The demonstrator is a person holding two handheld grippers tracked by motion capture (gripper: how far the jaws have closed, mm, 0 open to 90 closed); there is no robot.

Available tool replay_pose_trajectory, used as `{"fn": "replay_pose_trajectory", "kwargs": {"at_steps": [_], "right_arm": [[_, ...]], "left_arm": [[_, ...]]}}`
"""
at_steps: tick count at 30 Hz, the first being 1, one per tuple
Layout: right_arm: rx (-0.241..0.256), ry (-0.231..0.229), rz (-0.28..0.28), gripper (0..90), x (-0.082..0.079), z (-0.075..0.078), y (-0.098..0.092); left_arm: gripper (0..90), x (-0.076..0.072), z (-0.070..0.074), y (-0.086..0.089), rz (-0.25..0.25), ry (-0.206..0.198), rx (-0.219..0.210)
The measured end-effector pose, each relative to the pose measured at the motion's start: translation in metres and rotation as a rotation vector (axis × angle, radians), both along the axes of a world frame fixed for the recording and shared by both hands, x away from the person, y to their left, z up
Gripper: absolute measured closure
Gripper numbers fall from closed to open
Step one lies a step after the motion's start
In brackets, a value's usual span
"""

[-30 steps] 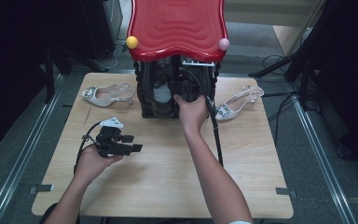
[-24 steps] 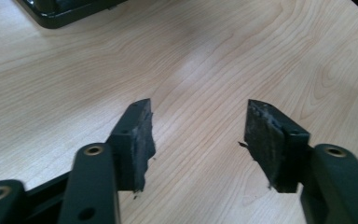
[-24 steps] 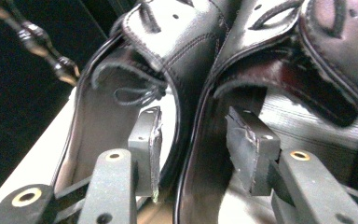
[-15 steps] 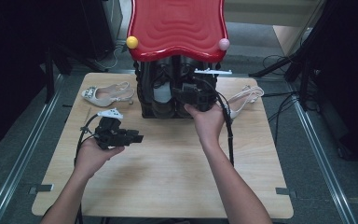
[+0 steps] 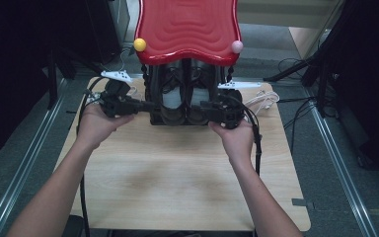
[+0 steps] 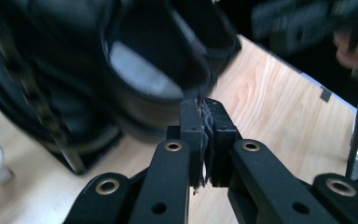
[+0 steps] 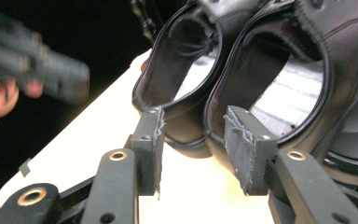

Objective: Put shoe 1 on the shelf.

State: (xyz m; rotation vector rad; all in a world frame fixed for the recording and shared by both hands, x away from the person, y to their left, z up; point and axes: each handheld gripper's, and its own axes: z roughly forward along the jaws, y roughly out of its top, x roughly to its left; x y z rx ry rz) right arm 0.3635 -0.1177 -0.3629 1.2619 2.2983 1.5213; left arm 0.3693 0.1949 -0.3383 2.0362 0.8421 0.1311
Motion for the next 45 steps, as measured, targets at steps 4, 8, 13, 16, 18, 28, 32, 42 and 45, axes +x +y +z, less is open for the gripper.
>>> {"fn": "replay_pose_trajectory", "kwargs": {"at_steps": [4,8,13,16,18,28,32,42,45], "right_arm": [[0.003,-0.012,0.026,65.8,-0.006,-0.006,-0.002],[-0.009,-0.009,0.051,75.1,-0.011,-0.013,0.000],[-0.004,0.035,0.064,85.0,-0.009,-0.025,0.000],[-0.002,0.049,0.072,89.7,-0.008,-0.032,0.000],[-0.026,0.051,0.074,90.0,-0.006,-0.037,0.002],[-0.044,0.072,0.068,90.0,0.006,-0.053,0.010],[-0.057,0.063,0.043,90.0,0.011,-0.055,0.010],[-0.031,0.075,0.055,90.0,0.016,-0.050,0.002],[-0.028,0.070,0.057,90.0,0.017,-0.050,0.001]], "left_arm": [[89.8,0.015,0.023,-0.002,-0.003,-0.022,0.000],[90.0,0.028,0.047,-0.007,-0.005,-0.045,-0.008],[90.0,0.044,0.070,-0.016,-0.016,-0.037,-0.034],[90.0,0.056,0.083,-0.024,-0.011,-0.046,-0.032],[90.0,0.060,0.090,-0.029,-0.015,-0.055,-0.025],[90.0,0.094,0.103,-0.065,-0.027,-0.079,0.027],[90.0,0.103,0.103,-0.074,-0.019,-0.077,0.010],[90.0,0.111,0.103,-0.080,0.009,-0.099,0.022],[90.0,0.112,0.102,-0.080,0.019,-0.103,0.031]]}}
